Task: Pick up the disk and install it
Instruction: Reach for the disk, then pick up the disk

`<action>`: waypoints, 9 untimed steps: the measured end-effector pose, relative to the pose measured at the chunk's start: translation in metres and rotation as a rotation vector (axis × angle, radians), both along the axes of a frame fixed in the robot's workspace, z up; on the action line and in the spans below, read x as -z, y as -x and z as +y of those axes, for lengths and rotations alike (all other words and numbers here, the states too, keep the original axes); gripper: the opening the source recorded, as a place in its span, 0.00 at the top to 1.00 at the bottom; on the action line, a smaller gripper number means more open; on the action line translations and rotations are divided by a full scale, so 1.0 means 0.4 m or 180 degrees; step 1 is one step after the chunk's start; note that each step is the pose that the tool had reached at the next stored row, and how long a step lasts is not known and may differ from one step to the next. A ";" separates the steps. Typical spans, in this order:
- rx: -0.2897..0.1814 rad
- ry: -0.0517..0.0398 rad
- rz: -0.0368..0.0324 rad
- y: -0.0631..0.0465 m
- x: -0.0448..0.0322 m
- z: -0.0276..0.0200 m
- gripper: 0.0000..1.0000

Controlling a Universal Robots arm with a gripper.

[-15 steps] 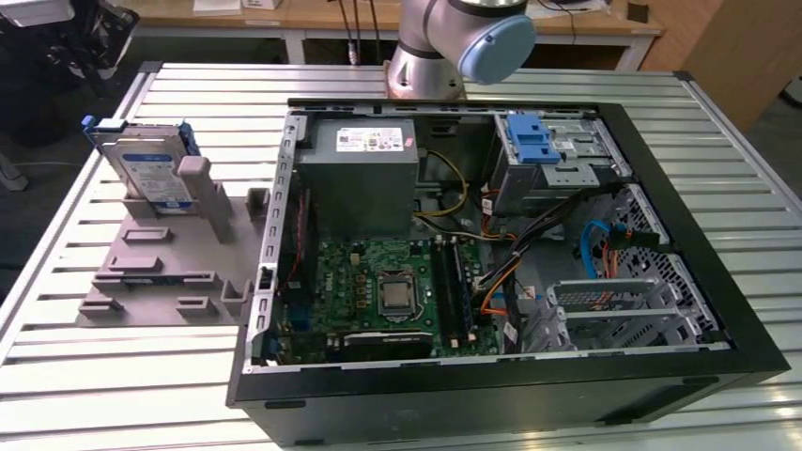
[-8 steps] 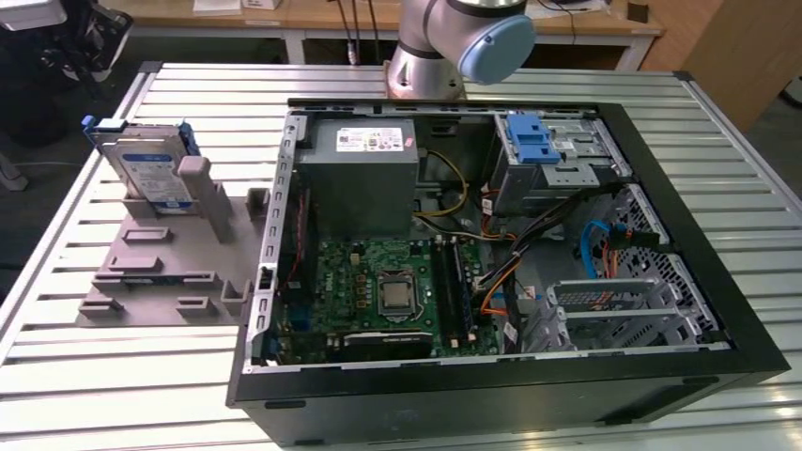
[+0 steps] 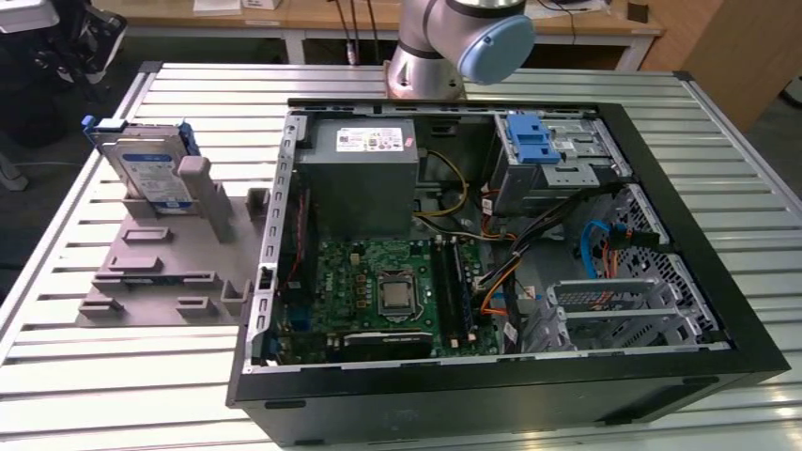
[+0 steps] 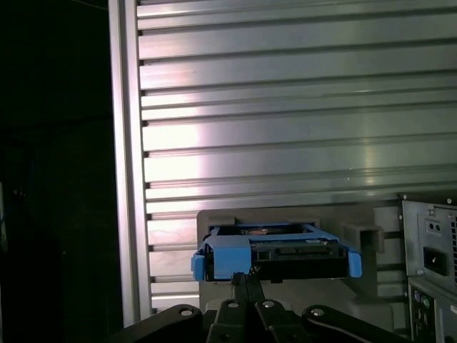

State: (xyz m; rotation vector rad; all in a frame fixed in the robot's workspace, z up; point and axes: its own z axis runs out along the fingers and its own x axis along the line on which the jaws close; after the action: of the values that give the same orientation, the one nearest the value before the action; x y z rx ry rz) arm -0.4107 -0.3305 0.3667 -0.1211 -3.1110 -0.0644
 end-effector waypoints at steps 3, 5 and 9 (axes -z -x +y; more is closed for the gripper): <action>0.0000 0.0000 0.0000 0.006 0.001 0.000 0.89; 0.0000 0.0000 0.0000 0.010 0.002 0.000 0.89; 0.0000 0.0000 0.0000 0.014 0.002 0.000 0.89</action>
State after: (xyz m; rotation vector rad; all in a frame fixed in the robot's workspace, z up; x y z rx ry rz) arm -0.4161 -0.3304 0.3659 -0.1209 -3.1109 -0.0644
